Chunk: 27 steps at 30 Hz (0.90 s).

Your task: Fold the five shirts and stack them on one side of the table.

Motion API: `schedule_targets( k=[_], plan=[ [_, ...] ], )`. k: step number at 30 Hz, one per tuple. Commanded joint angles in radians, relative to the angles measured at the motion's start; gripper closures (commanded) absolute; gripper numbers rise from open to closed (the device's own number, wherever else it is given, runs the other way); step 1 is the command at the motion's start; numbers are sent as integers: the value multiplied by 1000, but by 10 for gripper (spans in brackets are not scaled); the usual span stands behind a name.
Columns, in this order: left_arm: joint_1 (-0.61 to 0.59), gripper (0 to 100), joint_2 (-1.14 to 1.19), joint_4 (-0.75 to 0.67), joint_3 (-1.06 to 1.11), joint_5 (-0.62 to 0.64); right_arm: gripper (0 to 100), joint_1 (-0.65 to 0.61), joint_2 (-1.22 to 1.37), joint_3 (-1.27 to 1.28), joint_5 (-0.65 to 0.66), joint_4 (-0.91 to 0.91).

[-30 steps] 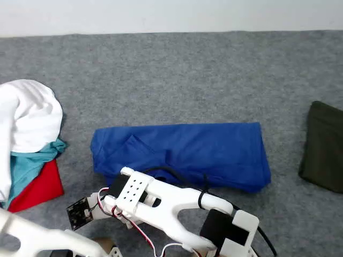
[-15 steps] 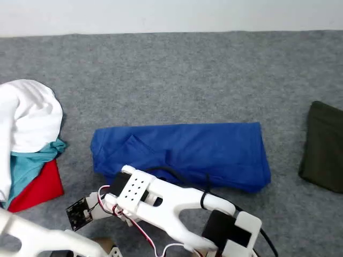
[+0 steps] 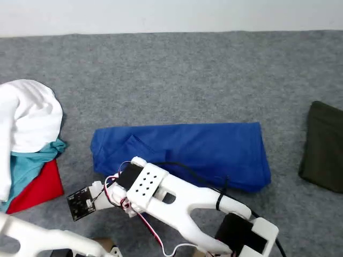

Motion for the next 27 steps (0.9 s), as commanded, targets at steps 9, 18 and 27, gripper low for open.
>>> schedule_targets(
  k=[9,18,27],
  plan=[
    [-35,996,-9,-77,-4,-6,804,-4,50,-21,-23,27],
    [-44,996,-9,-98,21,-6,758,-4,168,-25,6,27],
    [-38,996,-11,-103,44,-6,760,-4,249,-25,5,-36]
  ],
)
